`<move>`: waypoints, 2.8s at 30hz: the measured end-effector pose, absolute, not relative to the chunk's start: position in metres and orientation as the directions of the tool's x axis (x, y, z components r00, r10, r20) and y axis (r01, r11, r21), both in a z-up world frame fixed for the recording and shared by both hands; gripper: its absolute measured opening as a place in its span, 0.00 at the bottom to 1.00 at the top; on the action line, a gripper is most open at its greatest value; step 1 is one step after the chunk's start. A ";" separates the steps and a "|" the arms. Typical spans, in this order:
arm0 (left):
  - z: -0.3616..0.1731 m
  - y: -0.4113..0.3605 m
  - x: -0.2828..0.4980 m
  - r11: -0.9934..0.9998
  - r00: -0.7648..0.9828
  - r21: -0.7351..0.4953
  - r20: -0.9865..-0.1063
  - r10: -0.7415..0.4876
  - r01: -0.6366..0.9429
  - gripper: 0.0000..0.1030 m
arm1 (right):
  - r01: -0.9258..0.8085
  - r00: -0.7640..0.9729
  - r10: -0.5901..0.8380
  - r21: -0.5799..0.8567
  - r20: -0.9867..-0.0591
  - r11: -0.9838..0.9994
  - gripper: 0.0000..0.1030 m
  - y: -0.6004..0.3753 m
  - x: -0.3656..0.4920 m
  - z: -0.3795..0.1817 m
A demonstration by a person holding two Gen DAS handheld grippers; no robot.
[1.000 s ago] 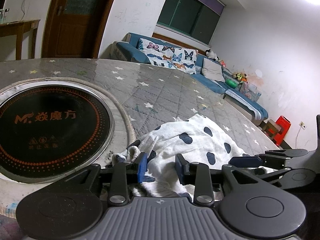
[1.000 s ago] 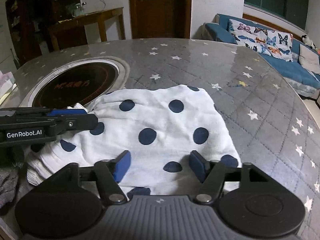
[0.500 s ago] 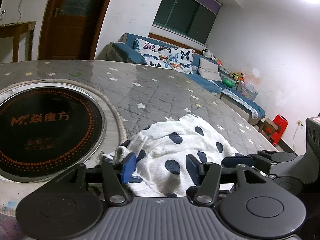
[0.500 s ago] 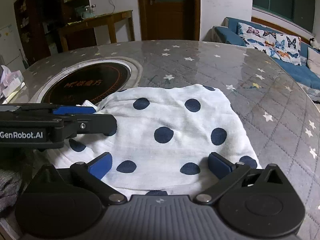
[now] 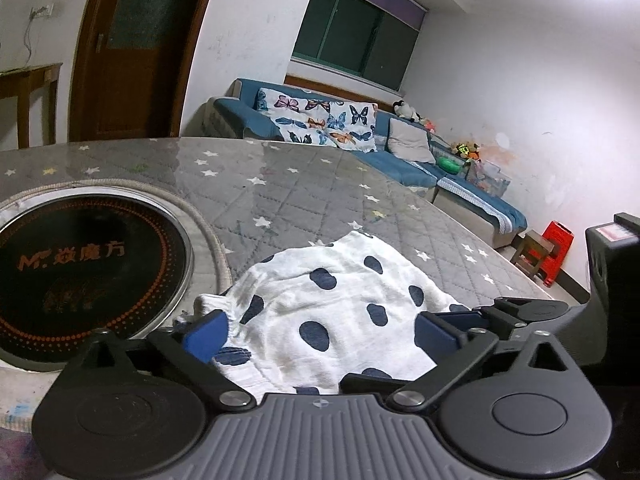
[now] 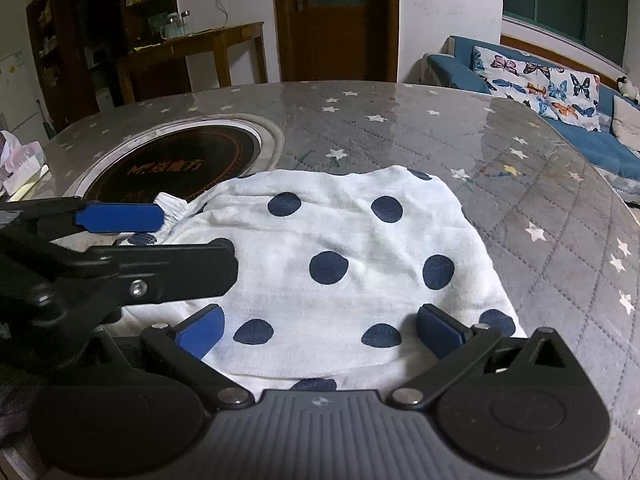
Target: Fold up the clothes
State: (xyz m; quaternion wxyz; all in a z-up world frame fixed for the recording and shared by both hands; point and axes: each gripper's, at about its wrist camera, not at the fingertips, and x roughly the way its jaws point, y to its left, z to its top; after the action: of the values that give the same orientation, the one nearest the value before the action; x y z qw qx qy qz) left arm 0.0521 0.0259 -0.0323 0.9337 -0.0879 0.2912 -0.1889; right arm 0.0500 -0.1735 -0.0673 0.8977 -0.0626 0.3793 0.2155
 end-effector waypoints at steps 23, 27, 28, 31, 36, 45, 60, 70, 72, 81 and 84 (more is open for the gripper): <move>-0.027 0.043 0.046 0.953 0.802 -0.253 -0.529 -0.279 0.164 1.00 | -0.462 0.625 0.391 0.083 -0.675 0.883 1.00 -0.192 0.048 -0.051; -0.032 0.050 0.046 0.963 0.797 -0.239 -0.554 -0.241 0.125 1.00 | -0.438 0.656 0.381 0.082 -0.652 0.895 1.00 -0.201 0.054 -0.041; -0.034 0.051 0.047 0.965 0.795 -0.233 -0.560 -0.231 0.116 1.00 | -0.433 0.661 0.377 0.081 -0.648 0.898 1.00 -0.202 0.057 -0.038; -0.038 0.054 0.047 0.970 0.787 -0.224 -0.580 -0.211 0.094 1.00 | -0.419 0.679 0.368 0.076 -0.636 0.905 1.00 -0.204 0.067 -0.032; -0.043 0.054 0.047 0.975 0.774 -0.210 -0.604 -0.190 0.075 1.00 | -0.413 0.694 0.340 0.036 -0.635 0.910 1.00 -0.195 0.092 -0.025; -0.046 0.052 0.047 0.984 0.763 -0.171 -0.629 -0.149 0.050 1.00 | -0.339 0.658 0.220 -0.023 -0.720 0.941 1.00 -0.192 0.148 -0.048; -0.045 0.047 0.043 0.992 0.755 -0.122 -0.649 -0.096 0.021 1.00 | -0.346 0.678 0.262 0.016 -0.686 0.938 1.00 -0.235 0.124 -0.032; -0.044 0.047 0.038 0.996 0.755 -0.095 -0.653 -0.060 -0.003 1.00 | -0.251 0.726 0.187 -0.002 -0.661 0.968 1.00 -0.297 0.058 -0.027; -0.046 0.045 0.039 0.997 0.753 -0.079 -0.656 -0.048 -0.005 1.00 | -0.238 0.732 0.180 0.001 -0.658 0.971 1.00 -0.306 0.047 -0.028; -0.046 0.040 0.039 0.999 0.752 -0.047 -0.658 -0.021 -0.014 1.00 | -0.302 0.733 0.231 -0.001 -0.639 0.953 1.00 -0.304 0.000 -0.039; -0.045 0.038 0.039 0.999 0.752 -0.038 -0.659 -0.014 -0.015 1.00 | -0.351 0.739 0.242 -0.053 -0.628 0.935 1.00 -0.285 -0.009 -0.047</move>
State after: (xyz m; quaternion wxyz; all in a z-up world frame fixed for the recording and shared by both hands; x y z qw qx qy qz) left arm 0.0386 0.0383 -0.0452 0.9356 -0.0204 0.3524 0.0004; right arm -0.0091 -0.2847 -0.0466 0.9288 -0.0844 0.3236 0.1598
